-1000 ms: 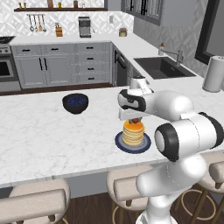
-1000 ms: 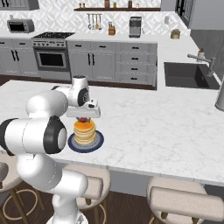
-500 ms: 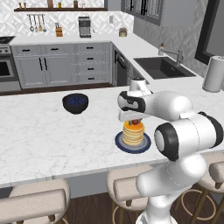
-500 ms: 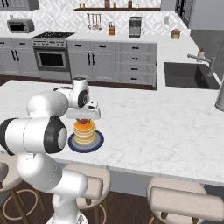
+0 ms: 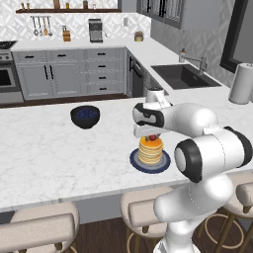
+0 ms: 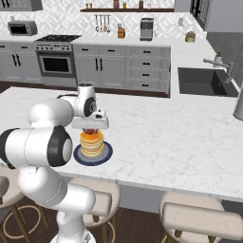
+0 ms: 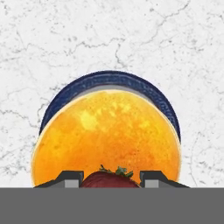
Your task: Take the strawberry from the fridge and place it on top of the pancake, located on the dining counter.
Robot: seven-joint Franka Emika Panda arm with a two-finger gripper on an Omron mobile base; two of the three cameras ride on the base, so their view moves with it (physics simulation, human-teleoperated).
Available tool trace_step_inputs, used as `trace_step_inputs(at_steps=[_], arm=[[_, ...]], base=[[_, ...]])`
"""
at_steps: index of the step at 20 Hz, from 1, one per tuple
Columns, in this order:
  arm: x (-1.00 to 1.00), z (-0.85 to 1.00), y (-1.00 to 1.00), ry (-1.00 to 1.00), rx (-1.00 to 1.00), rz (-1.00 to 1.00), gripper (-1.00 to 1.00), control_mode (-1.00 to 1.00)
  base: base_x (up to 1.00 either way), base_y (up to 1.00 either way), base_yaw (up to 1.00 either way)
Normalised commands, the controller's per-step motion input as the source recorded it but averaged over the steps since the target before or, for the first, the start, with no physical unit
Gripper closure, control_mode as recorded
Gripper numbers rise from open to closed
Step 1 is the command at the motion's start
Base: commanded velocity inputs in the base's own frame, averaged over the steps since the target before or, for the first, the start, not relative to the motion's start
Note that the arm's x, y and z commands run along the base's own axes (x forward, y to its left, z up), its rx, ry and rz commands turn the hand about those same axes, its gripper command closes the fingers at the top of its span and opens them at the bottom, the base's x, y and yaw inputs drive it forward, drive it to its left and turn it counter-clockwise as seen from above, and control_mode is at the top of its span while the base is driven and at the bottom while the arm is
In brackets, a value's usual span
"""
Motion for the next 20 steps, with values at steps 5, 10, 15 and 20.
trace_step_inputs(at_steps=[5, 10, 15, 20], arm=[[0.00, 0.01, 0.06, 0.00, 0.00, 0.00, 1.00, -1.00], [-0.02, 0.00, 0.00, 0.00, 0.00, 0.00, 1.00, -1.00], [-0.11, 0.00, 0.00, 0.00, 0.00, 0.00, 1.00, -1.00], [-0.19, 0.00, 0.00, 0.00, 0.00, 0.00, 1.00, -1.00]], base=[[0.00, 0.00, 0.00], [0.00, 0.00, 0.00], [0.00, 0.00, 0.00], [0.00, 0.00, 0.00]])
